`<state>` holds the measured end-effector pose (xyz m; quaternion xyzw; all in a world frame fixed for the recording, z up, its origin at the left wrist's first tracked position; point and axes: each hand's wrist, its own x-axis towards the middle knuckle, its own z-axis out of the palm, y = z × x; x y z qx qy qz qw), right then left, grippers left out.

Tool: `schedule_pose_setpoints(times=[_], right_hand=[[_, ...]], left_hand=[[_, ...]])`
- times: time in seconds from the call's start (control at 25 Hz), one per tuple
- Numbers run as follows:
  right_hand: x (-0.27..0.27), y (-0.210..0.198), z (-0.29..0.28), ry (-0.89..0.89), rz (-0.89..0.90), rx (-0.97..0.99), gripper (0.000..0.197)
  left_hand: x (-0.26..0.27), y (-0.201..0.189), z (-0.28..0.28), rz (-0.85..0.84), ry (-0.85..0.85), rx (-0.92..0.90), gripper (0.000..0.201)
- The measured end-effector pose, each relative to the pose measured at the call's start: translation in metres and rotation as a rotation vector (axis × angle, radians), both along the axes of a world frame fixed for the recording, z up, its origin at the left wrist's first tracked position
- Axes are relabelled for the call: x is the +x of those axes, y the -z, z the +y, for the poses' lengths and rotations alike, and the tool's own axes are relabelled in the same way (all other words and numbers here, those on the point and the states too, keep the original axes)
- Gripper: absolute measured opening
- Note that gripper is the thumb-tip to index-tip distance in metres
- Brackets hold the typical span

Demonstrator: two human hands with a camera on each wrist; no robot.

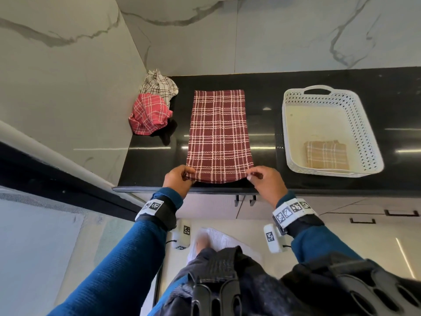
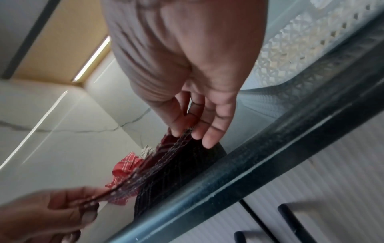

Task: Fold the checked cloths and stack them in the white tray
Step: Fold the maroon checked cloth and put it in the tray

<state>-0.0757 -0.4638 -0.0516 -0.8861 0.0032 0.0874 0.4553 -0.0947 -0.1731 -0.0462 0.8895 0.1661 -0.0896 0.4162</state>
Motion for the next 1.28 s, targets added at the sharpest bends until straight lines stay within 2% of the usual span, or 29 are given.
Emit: schedule_pose_setpoints(times=[0.08, 0.16, 0.2, 0.28, 0.36, 0.48, 0.56, 0.68, 0.8, 0.92, 1.12, 1.28], right_hand=[[-0.005, -0.002, -0.003, 0.003, -0.121, -0.064, 0.014], [-0.01, -0.01, -0.009, -0.044, -0.224, -0.104, 0.012], [-0.012, -0.018, -0.012, -0.107, -0.216, -0.113, 0.013], [-0.015, -0.043, -0.019, -0.241, -0.048, -0.101, 0.013], [-0.014, -0.071, -0.025, -0.302, 0.059, -0.054, 0.014], [0.004, -0.097, -0.025, -0.239, 0.058, 0.063, 0.015], [0.03, -0.101, -0.017, -0.144, 0.01, 0.082, 0.014], [0.087, -0.092, -0.003, 0.022, -0.06, 0.094, 0.01], [0.151, -0.062, 0.009, 0.152, -0.068, 0.026, 0.006], [0.198, -0.027, 0.02, 0.204, -0.02, -0.073, 0.008], [0.235, 0.006, 0.03, 0.303, 0.023, -0.21, 0.006], [0.241, 0.019, 0.031, 0.281, 0.065, -0.252, 0.01]], left_hand=[[-0.005, -0.003, 0.002, -0.094, 0.042, 0.117, 0.014], [-0.011, -0.009, 0.009, -0.188, 0.118, 0.145, 0.008], [-0.013, -0.013, 0.014, -0.204, 0.157, 0.12, 0.008], [-0.018, -0.026, 0.024, -0.154, 0.221, 0.062, 0.005], [-0.02, -0.047, 0.033, -0.099, 0.228, -0.006, 0.008], [-0.001, -0.07, 0.038, -0.138, 0.169, -0.19, 0.011], [0.034, -0.073, 0.039, -0.172, 0.15, -0.232, 0.011], [0.111, -0.062, 0.036, -0.22, 0.169, -0.109, 0.007], [0.187, -0.038, 0.029, -0.218, 0.189, 0.071, 0.009], [0.242, -0.01, 0.02, -0.142, 0.164, 0.097, 0.009], [0.275, 0.017, 0.009, -0.053, 0.202, 0.232, 0.012], [0.275, 0.023, 0.007, -0.048, 0.163, 0.249, 0.011]])
